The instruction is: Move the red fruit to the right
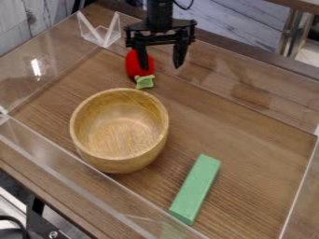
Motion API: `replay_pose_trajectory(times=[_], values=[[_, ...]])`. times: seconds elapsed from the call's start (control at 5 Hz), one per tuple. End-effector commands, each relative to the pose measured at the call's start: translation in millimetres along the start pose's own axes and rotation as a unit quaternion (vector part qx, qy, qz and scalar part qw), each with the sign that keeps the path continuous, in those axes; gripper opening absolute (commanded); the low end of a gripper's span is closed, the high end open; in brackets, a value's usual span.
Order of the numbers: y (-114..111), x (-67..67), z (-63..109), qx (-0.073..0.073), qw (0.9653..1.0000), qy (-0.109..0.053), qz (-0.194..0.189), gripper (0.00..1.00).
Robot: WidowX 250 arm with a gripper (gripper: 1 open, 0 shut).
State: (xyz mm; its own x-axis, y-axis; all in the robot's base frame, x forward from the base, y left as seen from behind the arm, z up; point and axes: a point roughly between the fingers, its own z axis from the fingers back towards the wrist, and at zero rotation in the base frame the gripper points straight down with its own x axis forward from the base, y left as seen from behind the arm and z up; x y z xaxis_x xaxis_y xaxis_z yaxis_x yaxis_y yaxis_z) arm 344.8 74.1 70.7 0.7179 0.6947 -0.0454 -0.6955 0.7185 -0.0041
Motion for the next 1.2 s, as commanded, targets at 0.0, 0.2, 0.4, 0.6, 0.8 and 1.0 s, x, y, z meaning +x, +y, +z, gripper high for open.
replay_pose_trajectory(times=[0.0, 0.2, 0.4, 0.6, 0.8, 1.0], values=[[7, 14.8, 26.8, -0.018, 0.9992, -0.034, -0.005, 1.0], [14, 24.5, 27.2, -0.017, 0.9992, -0.036, -0.009, 1.0], [17, 25.9, 20.5, -0.01, 0.9991, -0.039, -0.012, 1.0], [24, 26.1, 13.1, -0.003, 0.9992, -0.037, 0.015, 1.0], [31, 26.5, 9.7, -0.001, 0.9985, -0.037, 0.041, 0.0], [22, 19.5, 29.7, -0.017, 0.999, -0.031, 0.029, 0.0]])
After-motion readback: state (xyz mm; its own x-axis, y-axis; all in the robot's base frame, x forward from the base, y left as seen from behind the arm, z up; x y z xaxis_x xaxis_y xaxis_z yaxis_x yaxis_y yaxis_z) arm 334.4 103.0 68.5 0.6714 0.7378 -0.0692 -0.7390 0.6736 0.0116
